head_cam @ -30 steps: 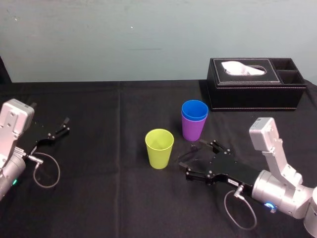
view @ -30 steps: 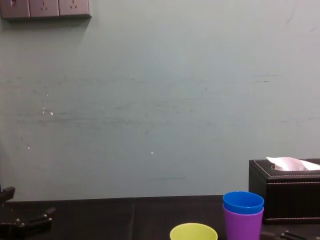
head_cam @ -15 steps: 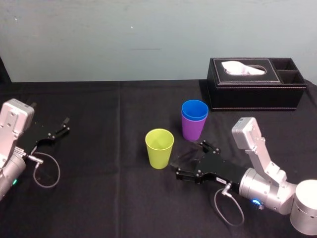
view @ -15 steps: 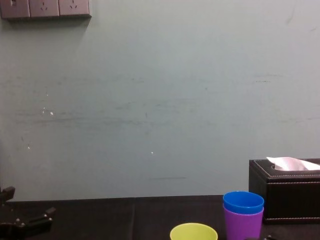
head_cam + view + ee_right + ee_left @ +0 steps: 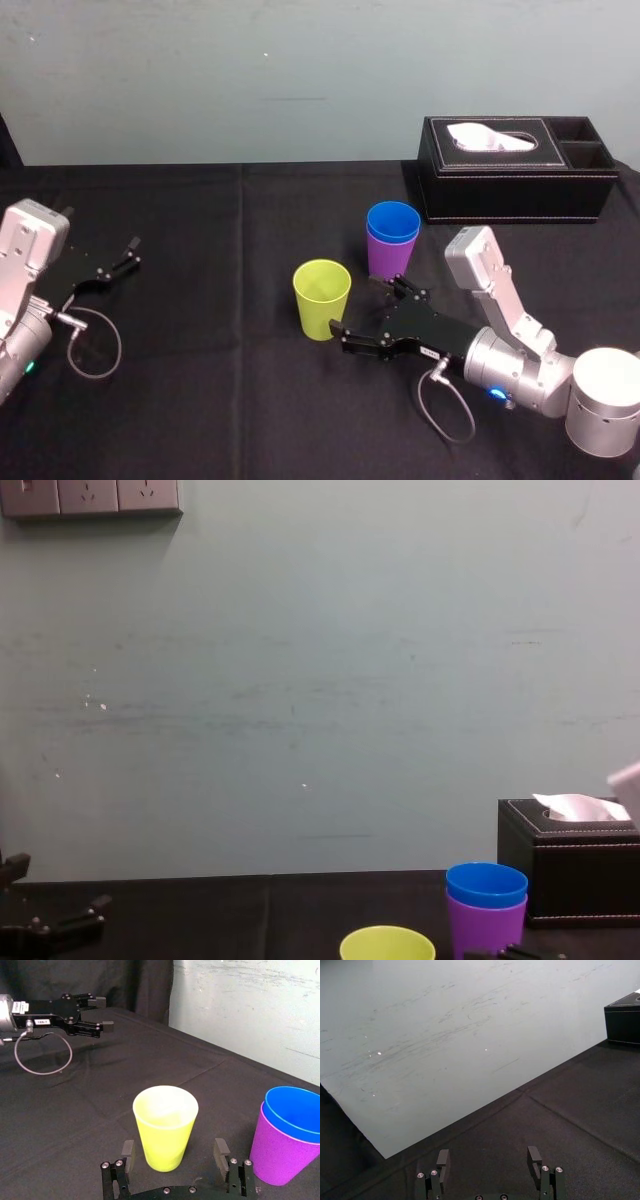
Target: Stack the three plastic cups sequentially using one hand.
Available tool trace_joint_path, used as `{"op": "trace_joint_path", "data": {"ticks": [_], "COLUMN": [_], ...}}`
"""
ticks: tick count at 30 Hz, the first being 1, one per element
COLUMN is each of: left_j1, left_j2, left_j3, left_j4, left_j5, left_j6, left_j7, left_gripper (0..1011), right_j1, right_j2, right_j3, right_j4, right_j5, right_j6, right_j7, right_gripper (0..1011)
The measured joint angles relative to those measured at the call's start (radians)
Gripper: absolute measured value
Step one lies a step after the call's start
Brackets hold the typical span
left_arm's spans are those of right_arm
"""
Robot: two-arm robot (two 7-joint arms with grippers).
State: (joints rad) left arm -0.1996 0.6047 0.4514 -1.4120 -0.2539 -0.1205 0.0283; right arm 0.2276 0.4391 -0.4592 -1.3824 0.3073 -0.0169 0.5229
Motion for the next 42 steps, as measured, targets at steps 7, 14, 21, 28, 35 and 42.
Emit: {"op": "trace_joint_path", "data": {"ticks": [7,14,21,28,35,42], "left_j1": [0.000,0.000,0.000,0.000,0.000,0.000], "left_j2": [0.000,0.000,0.000,0.000,0.000,0.000], "left_j3": [0.000,0.000,0.000,0.000,0.000,0.000], "left_j4": [0.000,0.000,0.000,0.000,0.000,0.000], "left_j5": [0.000,0.000,0.000,0.000,0.000,0.000], "left_j6": [0.000,0.000,0.000,0.000,0.000,0.000], "left_j7": [0.000,0.000,0.000,0.000,0.000,0.000], "left_gripper": [1010,1010,1010,1010,1010,1010], "right_j1": [0.025,0.043,0.063,0.082,0.114,0.114], "right_j2": [-0.020,-0.034,-0.054,-0.071,-0.097,-0.097], "right_j3": [-0.012,-0.022,-0.033,-0.040,-0.044,-0.044], "right_j4": [0.030,0.051,0.072,0.097,0.145,0.146], "right_j5": [-0.010,-0.020,-0.027,-0.033,-0.028,-0.026], "right_j6": [0.003,0.005,0.009,0.011,0.012,0.012], "right_j7": [0.003,0.004,0.006,0.005,0.017,0.019], "right_gripper": [1004,1004,1004,1004,1004,1004]}}
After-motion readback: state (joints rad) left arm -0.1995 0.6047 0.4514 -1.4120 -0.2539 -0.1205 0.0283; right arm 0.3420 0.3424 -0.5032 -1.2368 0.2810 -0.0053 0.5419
